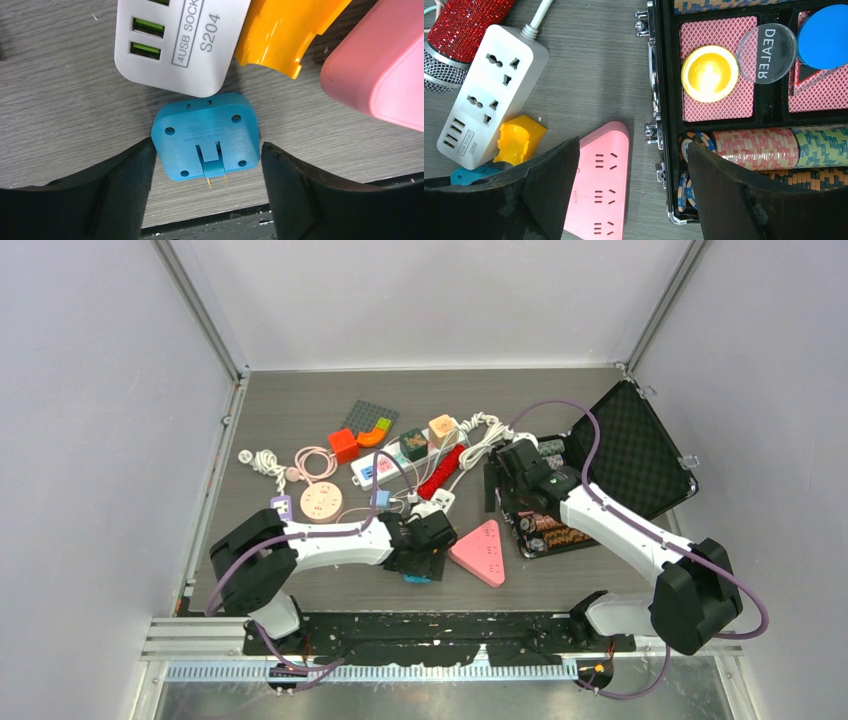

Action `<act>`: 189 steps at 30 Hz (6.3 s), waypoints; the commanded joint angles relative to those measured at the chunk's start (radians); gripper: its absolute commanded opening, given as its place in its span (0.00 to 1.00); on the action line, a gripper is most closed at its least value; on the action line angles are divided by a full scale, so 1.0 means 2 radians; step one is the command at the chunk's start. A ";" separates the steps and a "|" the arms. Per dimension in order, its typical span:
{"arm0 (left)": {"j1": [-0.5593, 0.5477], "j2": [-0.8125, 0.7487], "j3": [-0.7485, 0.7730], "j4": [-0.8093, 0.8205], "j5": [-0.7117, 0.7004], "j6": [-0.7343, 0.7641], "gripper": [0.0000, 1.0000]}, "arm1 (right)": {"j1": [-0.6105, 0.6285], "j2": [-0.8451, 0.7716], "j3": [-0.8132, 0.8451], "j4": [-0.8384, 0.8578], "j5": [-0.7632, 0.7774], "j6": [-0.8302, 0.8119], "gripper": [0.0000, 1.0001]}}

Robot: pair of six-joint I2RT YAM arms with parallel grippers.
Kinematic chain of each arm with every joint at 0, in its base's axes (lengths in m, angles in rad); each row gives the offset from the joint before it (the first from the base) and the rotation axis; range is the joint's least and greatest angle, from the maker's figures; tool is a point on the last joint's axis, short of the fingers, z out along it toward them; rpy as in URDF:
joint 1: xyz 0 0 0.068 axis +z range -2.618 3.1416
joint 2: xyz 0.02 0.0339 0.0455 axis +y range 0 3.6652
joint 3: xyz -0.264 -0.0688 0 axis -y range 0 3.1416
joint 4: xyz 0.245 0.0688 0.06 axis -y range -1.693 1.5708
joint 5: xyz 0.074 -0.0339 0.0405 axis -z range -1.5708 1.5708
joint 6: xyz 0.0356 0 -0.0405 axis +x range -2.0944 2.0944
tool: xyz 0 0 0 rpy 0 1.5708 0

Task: Insert the plug
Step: Pick up the plug from the center of the board.

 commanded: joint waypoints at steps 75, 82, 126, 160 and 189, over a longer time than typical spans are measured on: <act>0.220 -0.323 0.105 0.151 0.151 0.442 0.53 | 0.074 0.112 0.390 0.028 -0.381 -0.045 0.45; 0.220 -0.327 0.109 0.142 0.146 0.436 0.77 | 0.073 0.111 0.393 0.046 -0.393 -0.035 0.07; 0.230 -0.203 0.356 -0.235 0.364 0.593 0.45 | 0.087 0.110 0.457 -0.143 -0.556 -0.454 0.05; 0.278 -0.251 0.327 -0.174 0.436 0.543 0.01 | 0.086 0.078 0.368 0.068 -0.588 -0.321 0.14; 0.279 -0.213 0.368 -0.235 0.431 0.558 0.40 | 0.091 0.132 0.454 -0.086 -0.559 -0.374 0.05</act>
